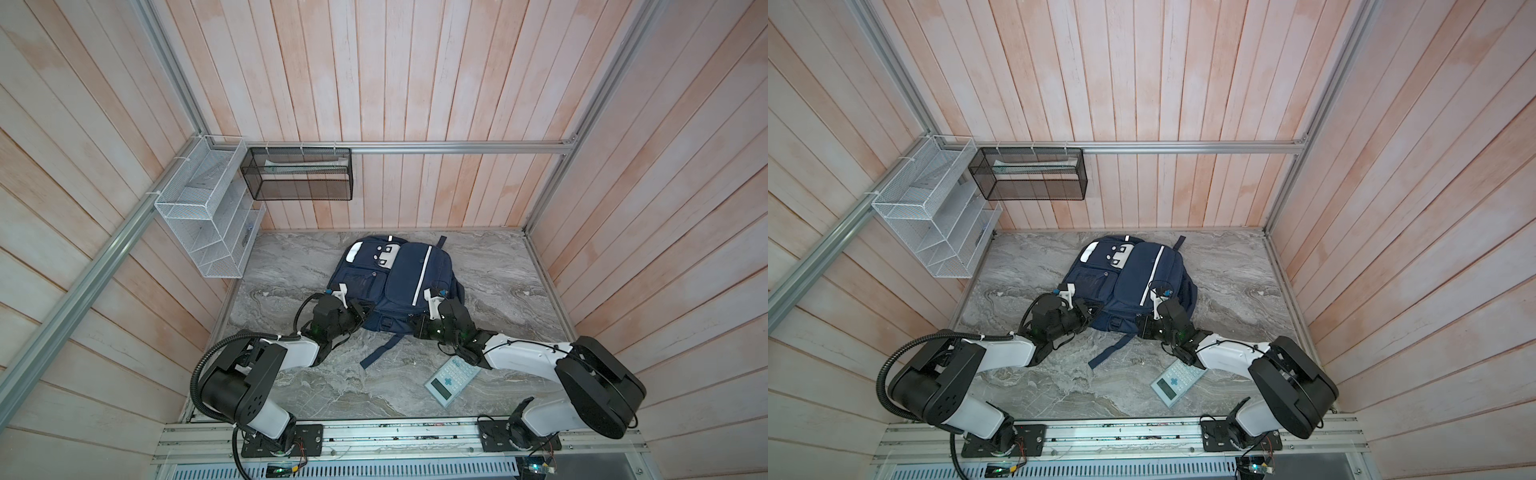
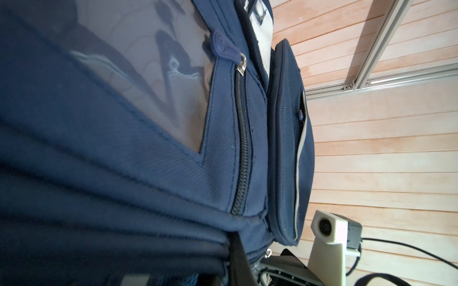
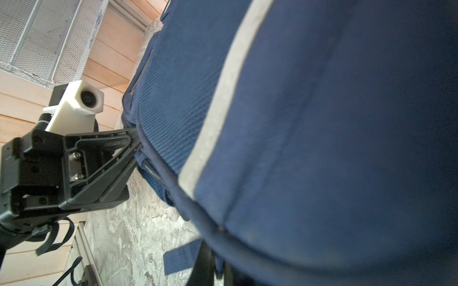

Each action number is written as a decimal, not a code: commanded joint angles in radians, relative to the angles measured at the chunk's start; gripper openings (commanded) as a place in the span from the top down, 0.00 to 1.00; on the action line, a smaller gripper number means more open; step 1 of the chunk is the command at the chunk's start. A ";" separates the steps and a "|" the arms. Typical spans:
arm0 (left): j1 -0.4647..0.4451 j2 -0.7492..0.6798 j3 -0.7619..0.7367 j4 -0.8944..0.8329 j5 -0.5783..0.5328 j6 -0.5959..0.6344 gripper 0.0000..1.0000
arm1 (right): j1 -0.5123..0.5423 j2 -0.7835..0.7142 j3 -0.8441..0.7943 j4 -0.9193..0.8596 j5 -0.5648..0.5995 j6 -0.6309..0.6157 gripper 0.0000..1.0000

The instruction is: Pack the student bag

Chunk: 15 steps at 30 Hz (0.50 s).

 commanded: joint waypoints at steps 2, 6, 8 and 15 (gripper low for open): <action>0.046 -0.007 -0.028 0.015 0.005 0.048 1.00 | -0.113 -0.089 -0.046 -0.173 0.057 -0.096 1.00; 0.058 -0.026 -0.019 -0.019 0.006 0.071 1.00 | -0.241 -0.162 -0.073 -0.242 0.023 -0.163 1.00; 0.058 -0.029 -0.014 -0.033 0.001 0.080 1.00 | -0.296 -0.183 -0.073 -0.263 -0.017 -0.188 1.00; 0.058 -0.021 -0.009 -0.017 0.018 0.073 1.00 | -0.385 -0.103 -0.020 -0.327 -0.102 -0.301 1.00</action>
